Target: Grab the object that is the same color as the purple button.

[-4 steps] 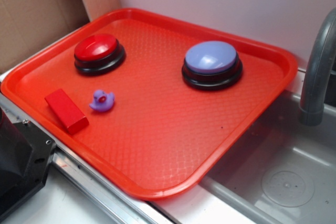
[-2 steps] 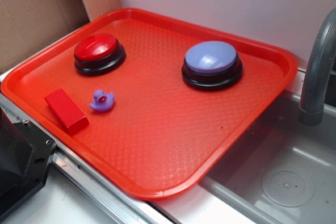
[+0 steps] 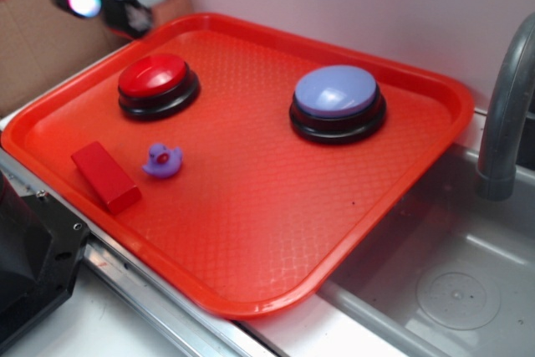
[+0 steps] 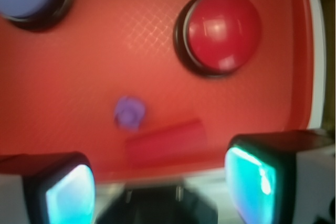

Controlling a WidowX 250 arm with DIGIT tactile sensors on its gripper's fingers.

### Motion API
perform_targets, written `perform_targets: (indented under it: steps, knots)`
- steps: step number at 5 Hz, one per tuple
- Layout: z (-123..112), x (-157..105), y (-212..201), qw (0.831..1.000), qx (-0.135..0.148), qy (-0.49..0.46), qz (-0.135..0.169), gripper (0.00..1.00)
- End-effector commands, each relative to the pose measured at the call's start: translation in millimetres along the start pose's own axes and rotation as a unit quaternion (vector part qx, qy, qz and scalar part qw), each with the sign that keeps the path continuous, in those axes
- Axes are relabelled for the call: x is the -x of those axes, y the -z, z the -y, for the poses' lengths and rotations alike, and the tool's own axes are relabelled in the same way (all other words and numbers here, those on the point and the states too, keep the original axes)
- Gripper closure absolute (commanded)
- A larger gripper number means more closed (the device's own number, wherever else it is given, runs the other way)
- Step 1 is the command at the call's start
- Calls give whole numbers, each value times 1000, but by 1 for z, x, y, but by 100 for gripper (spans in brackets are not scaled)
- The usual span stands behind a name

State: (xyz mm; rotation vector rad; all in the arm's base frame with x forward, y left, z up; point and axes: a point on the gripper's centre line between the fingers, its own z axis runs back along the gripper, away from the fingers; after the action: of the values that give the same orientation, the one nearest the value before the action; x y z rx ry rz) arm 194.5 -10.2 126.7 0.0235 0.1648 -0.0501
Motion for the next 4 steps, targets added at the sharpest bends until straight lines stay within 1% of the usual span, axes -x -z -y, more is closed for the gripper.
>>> perform_targets:
  steps: [1,2,3,4]
  knots:
    - [0,-9,92,992,-70,104,35,0]
    - [-2,7,117,993,-46,96,59,0]
    - [-2,20,126,993,-2,89,74,0]
    - [4,20,132,994,-9,92,59,0]
